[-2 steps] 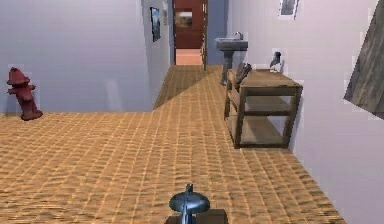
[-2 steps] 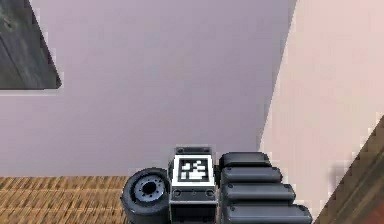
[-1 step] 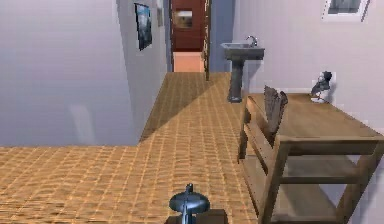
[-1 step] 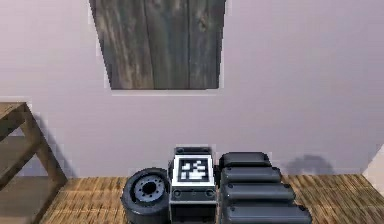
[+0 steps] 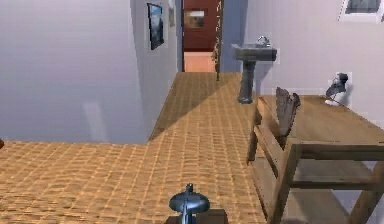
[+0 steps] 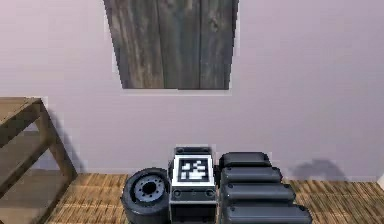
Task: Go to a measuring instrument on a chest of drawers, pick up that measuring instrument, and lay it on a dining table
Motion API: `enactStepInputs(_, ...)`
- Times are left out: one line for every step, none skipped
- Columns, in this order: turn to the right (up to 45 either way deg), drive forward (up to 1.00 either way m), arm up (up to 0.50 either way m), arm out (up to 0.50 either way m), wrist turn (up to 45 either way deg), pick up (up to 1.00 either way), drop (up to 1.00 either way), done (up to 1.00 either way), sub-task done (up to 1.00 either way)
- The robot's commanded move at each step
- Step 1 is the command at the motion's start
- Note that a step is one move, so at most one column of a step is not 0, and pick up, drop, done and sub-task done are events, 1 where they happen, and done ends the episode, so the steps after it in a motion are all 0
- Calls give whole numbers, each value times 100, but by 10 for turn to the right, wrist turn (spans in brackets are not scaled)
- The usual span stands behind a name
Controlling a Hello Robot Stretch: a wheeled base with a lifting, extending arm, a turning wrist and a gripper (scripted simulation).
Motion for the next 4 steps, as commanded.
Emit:
enactStepInputs(0,100,0,0,0,0,0,0,0)
enactStepInputs(0,100,0,0,0,0,0,0,0)
enactStepInputs(0,100,0,0,0,0,0,0,0)
enactStepInputs(0,100,0,0,0,0,0,0,0)
